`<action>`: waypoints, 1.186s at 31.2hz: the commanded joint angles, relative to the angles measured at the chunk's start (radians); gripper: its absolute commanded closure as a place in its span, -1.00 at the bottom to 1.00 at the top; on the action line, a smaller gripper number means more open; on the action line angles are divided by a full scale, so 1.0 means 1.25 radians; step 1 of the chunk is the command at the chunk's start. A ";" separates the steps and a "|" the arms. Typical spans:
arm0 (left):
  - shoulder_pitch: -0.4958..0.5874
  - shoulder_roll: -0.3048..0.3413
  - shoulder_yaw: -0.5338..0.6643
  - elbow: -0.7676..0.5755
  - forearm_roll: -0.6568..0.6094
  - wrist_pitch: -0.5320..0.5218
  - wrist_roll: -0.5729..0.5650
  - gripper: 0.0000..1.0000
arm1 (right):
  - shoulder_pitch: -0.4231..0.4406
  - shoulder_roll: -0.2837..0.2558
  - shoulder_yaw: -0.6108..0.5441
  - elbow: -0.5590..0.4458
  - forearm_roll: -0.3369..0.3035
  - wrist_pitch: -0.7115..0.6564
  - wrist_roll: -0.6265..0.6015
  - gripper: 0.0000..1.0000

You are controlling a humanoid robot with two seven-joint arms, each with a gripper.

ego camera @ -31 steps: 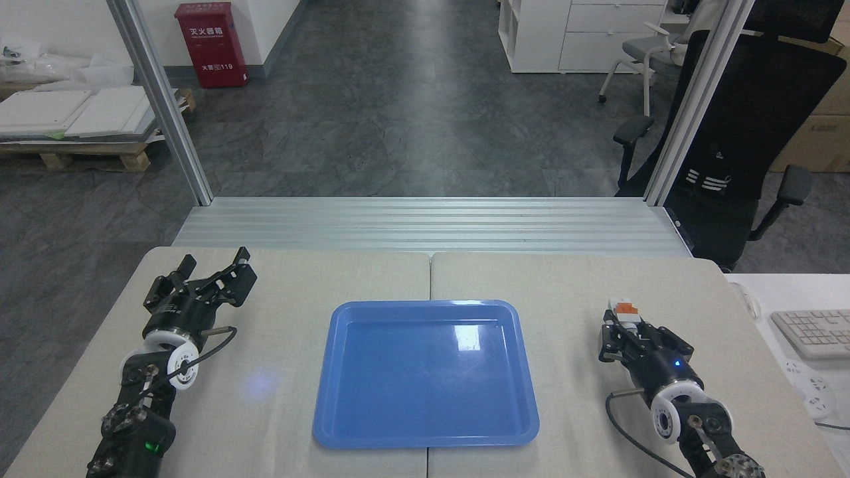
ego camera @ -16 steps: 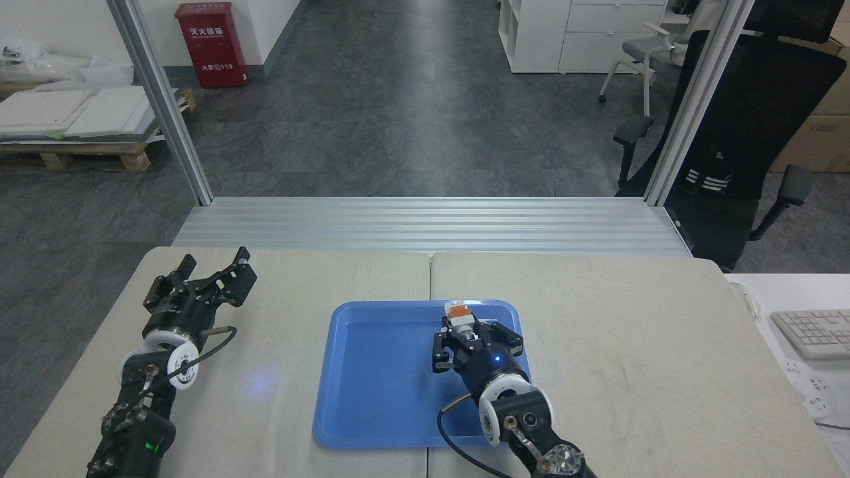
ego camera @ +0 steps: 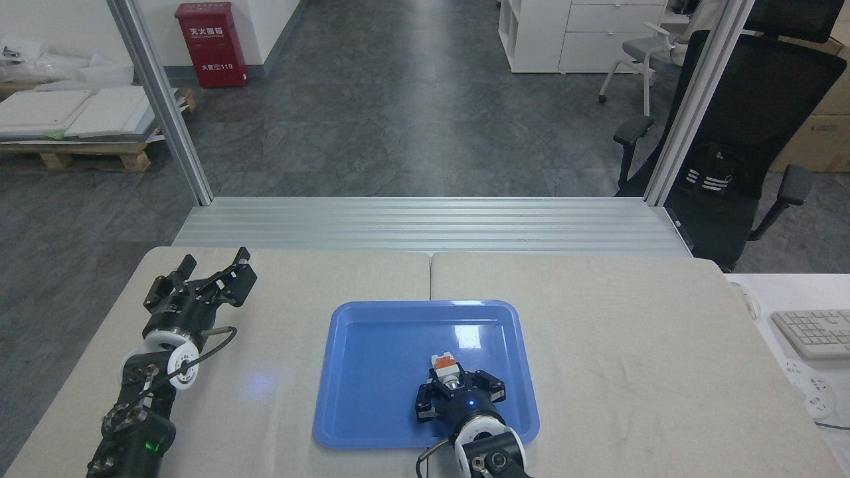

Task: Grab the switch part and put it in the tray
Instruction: 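Open the right gripper to release the part and withdraw it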

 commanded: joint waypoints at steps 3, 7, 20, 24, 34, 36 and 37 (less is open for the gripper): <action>0.000 0.000 0.000 0.000 0.000 0.000 0.000 -1.00 | -0.005 0.004 -0.016 -0.014 -0.014 0.015 -0.013 -0.95; 0.000 0.001 0.000 0.000 0.001 0.000 0.000 -1.00 | -0.016 -0.001 -0.100 -0.057 -0.026 -0.004 -0.067 -0.97; 0.000 0.001 0.000 0.000 0.001 0.000 0.000 -1.00 | -0.049 -0.243 -0.505 -0.068 -0.138 -0.438 -0.234 -0.97; 0.000 0.001 0.000 0.000 0.001 0.000 0.000 -1.00 | -0.010 -0.315 -0.514 -0.040 -0.196 -0.459 -0.234 -0.97; 0.000 0.000 0.000 0.000 0.000 0.000 0.000 -1.00 | 0.018 -0.306 -0.513 -0.047 -0.196 -0.457 -0.229 -0.96; 0.000 0.000 0.000 0.000 0.001 0.000 0.000 -1.00 | 0.018 -0.306 -0.508 -0.050 -0.193 -0.441 -0.224 -0.96; 0.000 0.000 0.000 0.000 0.001 0.001 0.000 -1.00 | 0.018 -0.305 -0.506 -0.052 -0.190 -0.430 -0.223 -0.96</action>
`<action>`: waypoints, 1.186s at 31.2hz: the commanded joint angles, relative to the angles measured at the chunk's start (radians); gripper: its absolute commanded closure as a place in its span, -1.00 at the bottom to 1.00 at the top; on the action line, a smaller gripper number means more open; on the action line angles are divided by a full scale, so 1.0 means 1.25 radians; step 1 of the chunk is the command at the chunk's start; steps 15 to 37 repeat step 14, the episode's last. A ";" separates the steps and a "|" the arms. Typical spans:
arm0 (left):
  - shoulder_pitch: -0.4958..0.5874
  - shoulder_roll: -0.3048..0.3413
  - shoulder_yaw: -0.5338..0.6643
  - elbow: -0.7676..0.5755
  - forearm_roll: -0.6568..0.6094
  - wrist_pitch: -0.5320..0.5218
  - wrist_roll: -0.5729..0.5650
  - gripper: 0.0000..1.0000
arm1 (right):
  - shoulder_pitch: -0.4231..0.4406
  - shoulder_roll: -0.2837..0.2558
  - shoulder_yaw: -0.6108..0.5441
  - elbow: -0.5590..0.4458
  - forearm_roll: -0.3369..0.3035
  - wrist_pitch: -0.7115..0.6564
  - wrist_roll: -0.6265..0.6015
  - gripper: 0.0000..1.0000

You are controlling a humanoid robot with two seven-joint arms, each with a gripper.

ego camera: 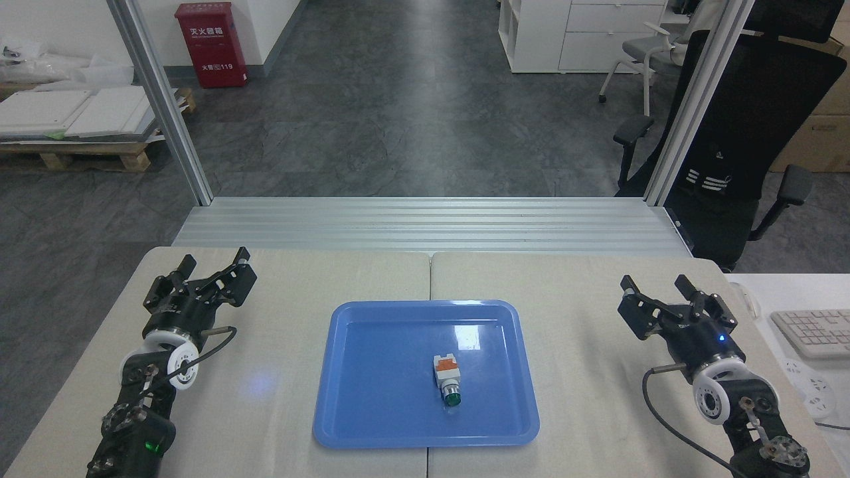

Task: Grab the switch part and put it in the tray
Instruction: 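Open the right gripper to release the part and withdraw it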

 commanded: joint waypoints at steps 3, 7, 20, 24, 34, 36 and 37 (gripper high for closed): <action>0.000 0.000 0.000 0.000 -0.001 0.001 0.000 -1.00 | 0.003 0.003 0.024 -0.016 0.008 0.057 0.013 -0.96; 0.000 0.001 0.000 0.000 -0.001 0.000 0.000 -1.00 | 0.002 0.003 0.034 -0.018 0.004 0.068 0.010 -0.97; 0.000 0.000 0.000 0.000 0.001 0.000 0.000 -1.00 | -0.001 0.020 0.032 -0.018 -0.005 0.063 0.000 -0.98; 0.000 0.000 0.000 0.000 0.001 0.000 0.000 -1.00 | -0.001 0.020 0.032 -0.018 -0.005 0.063 0.000 -0.98; 0.000 0.000 0.000 0.000 0.001 0.000 0.000 -1.00 | -0.001 0.020 0.032 -0.018 -0.005 0.063 0.000 -0.98; 0.000 0.000 0.000 0.000 0.001 0.000 0.000 -1.00 | -0.001 0.020 0.032 -0.018 -0.005 0.063 0.000 -0.98; 0.000 0.000 0.000 0.000 0.001 0.000 0.000 -1.00 | -0.001 0.020 0.032 -0.018 -0.005 0.063 0.000 -0.98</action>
